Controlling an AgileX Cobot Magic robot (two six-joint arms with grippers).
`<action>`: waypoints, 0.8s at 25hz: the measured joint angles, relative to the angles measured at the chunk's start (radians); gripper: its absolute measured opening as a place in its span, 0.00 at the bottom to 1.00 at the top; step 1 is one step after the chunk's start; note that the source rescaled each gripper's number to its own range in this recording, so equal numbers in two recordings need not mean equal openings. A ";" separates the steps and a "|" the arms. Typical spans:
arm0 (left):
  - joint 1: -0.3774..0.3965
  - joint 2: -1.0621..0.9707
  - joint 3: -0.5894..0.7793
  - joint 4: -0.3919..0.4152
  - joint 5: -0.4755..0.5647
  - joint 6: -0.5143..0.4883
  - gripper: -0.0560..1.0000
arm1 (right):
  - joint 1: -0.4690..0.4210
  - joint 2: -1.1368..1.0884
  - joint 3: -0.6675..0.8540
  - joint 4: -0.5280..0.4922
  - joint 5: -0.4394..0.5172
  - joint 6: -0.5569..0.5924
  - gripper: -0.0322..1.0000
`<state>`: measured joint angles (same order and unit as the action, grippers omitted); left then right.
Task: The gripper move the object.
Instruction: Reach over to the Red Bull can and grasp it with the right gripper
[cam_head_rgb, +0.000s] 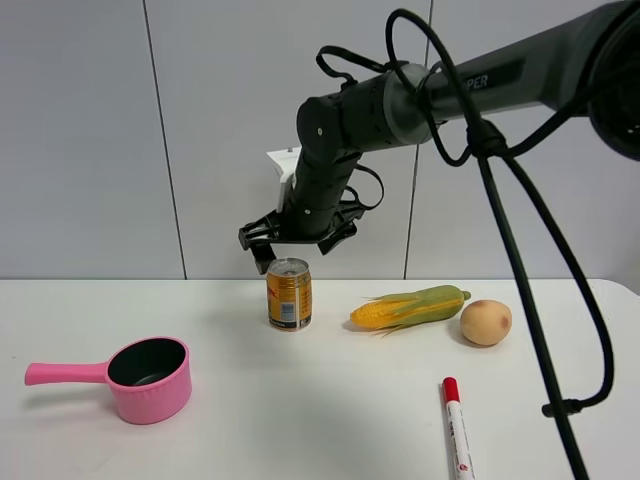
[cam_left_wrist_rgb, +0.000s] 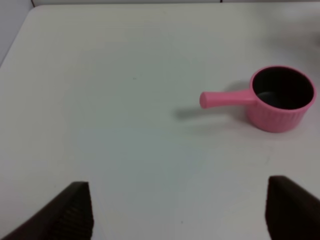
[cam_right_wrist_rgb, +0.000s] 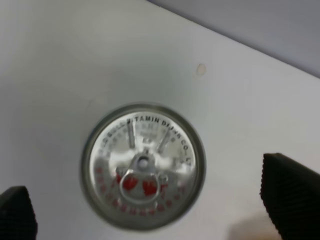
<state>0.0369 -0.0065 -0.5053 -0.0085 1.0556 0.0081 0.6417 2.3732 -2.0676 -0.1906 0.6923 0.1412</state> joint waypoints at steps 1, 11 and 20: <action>0.000 0.000 0.000 0.000 0.000 0.000 1.00 | 0.000 0.009 0.000 -0.005 -0.014 0.005 1.00; 0.000 0.000 0.000 0.000 0.000 0.000 1.00 | 0.000 0.097 0.000 -0.022 -0.132 0.007 1.00; 0.000 0.000 0.000 0.000 0.000 0.000 1.00 | 0.000 0.131 0.000 -0.022 -0.169 0.024 0.74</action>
<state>0.0369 -0.0065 -0.5053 -0.0085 1.0556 0.0081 0.6417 2.5038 -2.0676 -0.2129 0.5229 0.1652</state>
